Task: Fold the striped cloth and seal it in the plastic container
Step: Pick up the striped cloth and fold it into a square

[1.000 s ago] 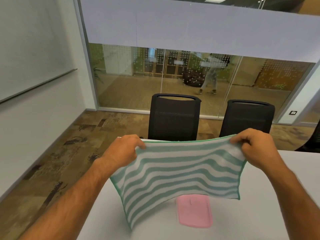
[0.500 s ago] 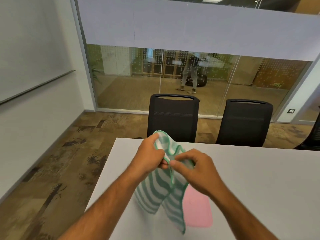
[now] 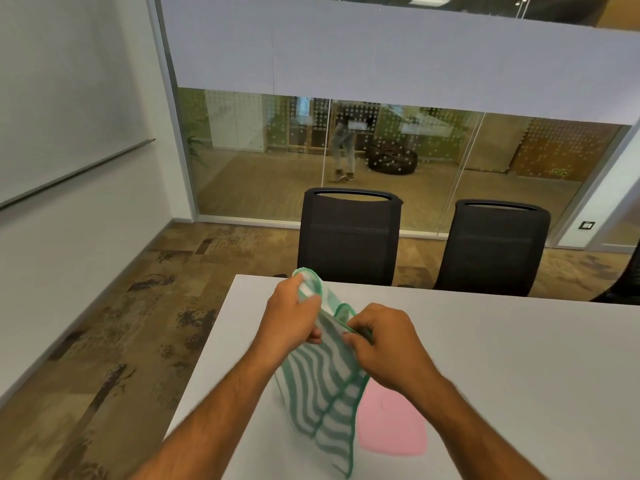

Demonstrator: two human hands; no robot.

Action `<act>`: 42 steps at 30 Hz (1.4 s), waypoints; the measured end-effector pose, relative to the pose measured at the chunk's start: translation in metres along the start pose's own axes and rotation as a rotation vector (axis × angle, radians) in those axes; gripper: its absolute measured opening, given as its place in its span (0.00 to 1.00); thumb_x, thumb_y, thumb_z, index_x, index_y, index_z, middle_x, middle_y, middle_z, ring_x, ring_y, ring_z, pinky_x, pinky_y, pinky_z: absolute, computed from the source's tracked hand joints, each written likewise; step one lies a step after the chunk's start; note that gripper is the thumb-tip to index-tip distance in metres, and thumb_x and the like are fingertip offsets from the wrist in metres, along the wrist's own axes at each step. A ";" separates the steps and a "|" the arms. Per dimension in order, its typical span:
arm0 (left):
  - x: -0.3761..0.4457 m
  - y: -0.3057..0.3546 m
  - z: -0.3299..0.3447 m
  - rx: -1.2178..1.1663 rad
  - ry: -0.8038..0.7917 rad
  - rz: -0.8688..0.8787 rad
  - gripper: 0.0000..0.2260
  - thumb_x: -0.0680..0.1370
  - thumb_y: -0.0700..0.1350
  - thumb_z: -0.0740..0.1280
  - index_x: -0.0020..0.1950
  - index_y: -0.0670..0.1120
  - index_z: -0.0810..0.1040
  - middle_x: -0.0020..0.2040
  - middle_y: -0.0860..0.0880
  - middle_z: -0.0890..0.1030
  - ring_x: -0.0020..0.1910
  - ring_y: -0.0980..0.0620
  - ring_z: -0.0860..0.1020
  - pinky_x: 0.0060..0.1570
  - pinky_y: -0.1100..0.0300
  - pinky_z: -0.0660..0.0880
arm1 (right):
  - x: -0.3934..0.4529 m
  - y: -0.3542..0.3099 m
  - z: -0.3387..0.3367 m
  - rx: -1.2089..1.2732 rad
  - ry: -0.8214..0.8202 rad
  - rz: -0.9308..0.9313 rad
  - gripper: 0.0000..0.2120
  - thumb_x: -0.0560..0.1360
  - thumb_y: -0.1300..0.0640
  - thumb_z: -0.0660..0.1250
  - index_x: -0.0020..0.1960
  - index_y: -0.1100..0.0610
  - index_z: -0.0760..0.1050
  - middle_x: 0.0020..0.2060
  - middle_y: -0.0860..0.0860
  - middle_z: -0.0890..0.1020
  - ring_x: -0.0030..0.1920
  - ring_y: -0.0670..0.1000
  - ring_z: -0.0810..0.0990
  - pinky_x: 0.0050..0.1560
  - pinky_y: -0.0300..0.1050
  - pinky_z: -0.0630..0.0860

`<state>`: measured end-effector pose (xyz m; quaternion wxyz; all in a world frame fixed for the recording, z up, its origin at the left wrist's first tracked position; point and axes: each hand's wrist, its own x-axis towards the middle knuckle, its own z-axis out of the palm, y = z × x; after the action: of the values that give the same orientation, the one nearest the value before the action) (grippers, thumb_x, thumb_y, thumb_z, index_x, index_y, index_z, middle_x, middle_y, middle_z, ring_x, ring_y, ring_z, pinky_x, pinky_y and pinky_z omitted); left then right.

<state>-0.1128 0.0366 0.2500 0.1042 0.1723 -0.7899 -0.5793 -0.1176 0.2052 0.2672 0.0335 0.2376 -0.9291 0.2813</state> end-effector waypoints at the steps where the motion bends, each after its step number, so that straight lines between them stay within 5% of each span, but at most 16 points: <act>1: 0.003 -0.004 -0.002 0.074 0.016 0.033 0.19 0.81 0.48 0.60 0.73 0.49 0.67 0.66 0.46 0.74 0.52 0.48 0.81 0.46 0.50 0.85 | 0.001 0.001 -0.004 -0.017 0.003 -0.007 0.09 0.75 0.52 0.67 0.47 0.53 0.86 0.42 0.50 0.83 0.42 0.49 0.78 0.45 0.44 0.77; 3: 0.009 -0.015 -0.005 0.306 0.058 0.136 0.19 0.82 0.52 0.57 0.71 0.48 0.69 0.72 0.48 0.69 0.56 0.55 0.73 0.53 0.56 0.79 | 0.003 0.003 -0.011 -0.029 0.011 -0.010 0.10 0.75 0.51 0.68 0.49 0.53 0.85 0.44 0.50 0.83 0.43 0.48 0.78 0.44 0.41 0.76; 5: 0.013 -0.023 -0.011 0.511 0.075 0.210 0.18 0.82 0.51 0.57 0.71 0.49 0.69 0.74 0.50 0.67 0.55 0.56 0.72 0.46 0.65 0.71 | 0.004 0.006 -0.018 -0.041 0.025 -0.010 0.09 0.75 0.52 0.68 0.50 0.53 0.85 0.44 0.49 0.83 0.43 0.48 0.78 0.43 0.36 0.73; 10: 0.022 -0.042 -0.025 0.858 -0.025 0.171 0.24 0.76 0.48 0.66 0.72 0.55 0.70 0.79 0.51 0.59 0.53 0.49 0.80 0.47 0.58 0.76 | 0.007 0.014 -0.040 -0.083 0.061 -0.034 0.08 0.75 0.53 0.69 0.50 0.54 0.85 0.44 0.48 0.82 0.45 0.48 0.78 0.47 0.39 0.75; 14: 0.021 -0.055 -0.021 0.980 -0.091 0.278 0.22 0.74 0.58 0.70 0.67 0.57 0.75 0.79 0.51 0.61 0.60 0.49 0.78 0.57 0.55 0.77 | 0.010 0.021 -0.049 -0.084 0.089 -0.061 0.06 0.74 0.55 0.71 0.48 0.54 0.86 0.40 0.45 0.79 0.42 0.46 0.77 0.46 0.40 0.77; 16: 0.023 -0.059 -0.023 0.952 -0.134 0.374 0.18 0.74 0.60 0.70 0.61 0.55 0.79 0.74 0.52 0.70 0.62 0.50 0.77 0.60 0.55 0.77 | 0.010 0.025 -0.053 -0.081 0.088 -0.067 0.05 0.73 0.56 0.72 0.47 0.54 0.86 0.40 0.45 0.80 0.42 0.46 0.78 0.45 0.39 0.77; 20: 0.026 -0.058 -0.037 0.767 -0.279 0.498 0.07 0.74 0.50 0.74 0.49 0.51 0.82 0.54 0.51 0.85 0.46 0.54 0.81 0.49 0.67 0.80 | 0.013 0.040 -0.068 -0.125 0.060 -0.050 0.04 0.72 0.58 0.73 0.44 0.54 0.86 0.41 0.48 0.83 0.42 0.47 0.80 0.47 0.45 0.80; 25: 0.027 -0.042 -0.047 0.581 -0.235 0.587 0.10 0.73 0.42 0.75 0.54 0.49 0.85 0.51 0.52 0.83 0.47 0.54 0.80 0.46 0.71 0.78 | 0.019 0.060 -0.083 -0.110 0.014 -0.002 0.02 0.71 0.58 0.75 0.43 0.53 0.86 0.40 0.43 0.82 0.42 0.47 0.80 0.48 0.46 0.81; 29: 0.032 -0.022 -0.058 0.662 -0.175 0.718 0.13 0.73 0.48 0.75 0.56 0.47 0.85 0.49 0.51 0.84 0.44 0.53 0.81 0.45 0.63 0.82 | 0.022 0.069 -0.087 -0.072 -0.023 0.045 0.02 0.71 0.57 0.75 0.43 0.53 0.86 0.40 0.41 0.81 0.42 0.48 0.80 0.48 0.47 0.83; 34: 0.042 -0.002 -0.074 0.699 -0.068 0.838 0.14 0.72 0.56 0.74 0.49 0.47 0.86 0.43 0.52 0.83 0.39 0.55 0.78 0.37 0.70 0.77 | 0.025 0.075 -0.091 0.055 -0.047 0.119 0.07 0.70 0.55 0.76 0.35 0.45 0.83 0.38 0.42 0.84 0.41 0.50 0.82 0.43 0.45 0.84; 42: 0.043 0.016 -0.083 0.416 -0.003 0.823 0.20 0.68 0.59 0.72 0.44 0.42 0.87 0.40 0.49 0.87 0.36 0.54 0.83 0.35 0.56 0.84 | 0.024 0.075 -0.088 0.368 0.036 0.145 0.10 0.63 0.45 0.76 0.32 0.51 0.85 0.34 0.48 0.86 0.38 0.52 0.85 0.37 0.44 0.84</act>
<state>-0.1246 -0.0489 0.2889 0.2877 -0.1392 -0.8922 -0.3190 -0.1802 0.2973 0.3077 -0.0140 0.1671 -0.8760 0.4522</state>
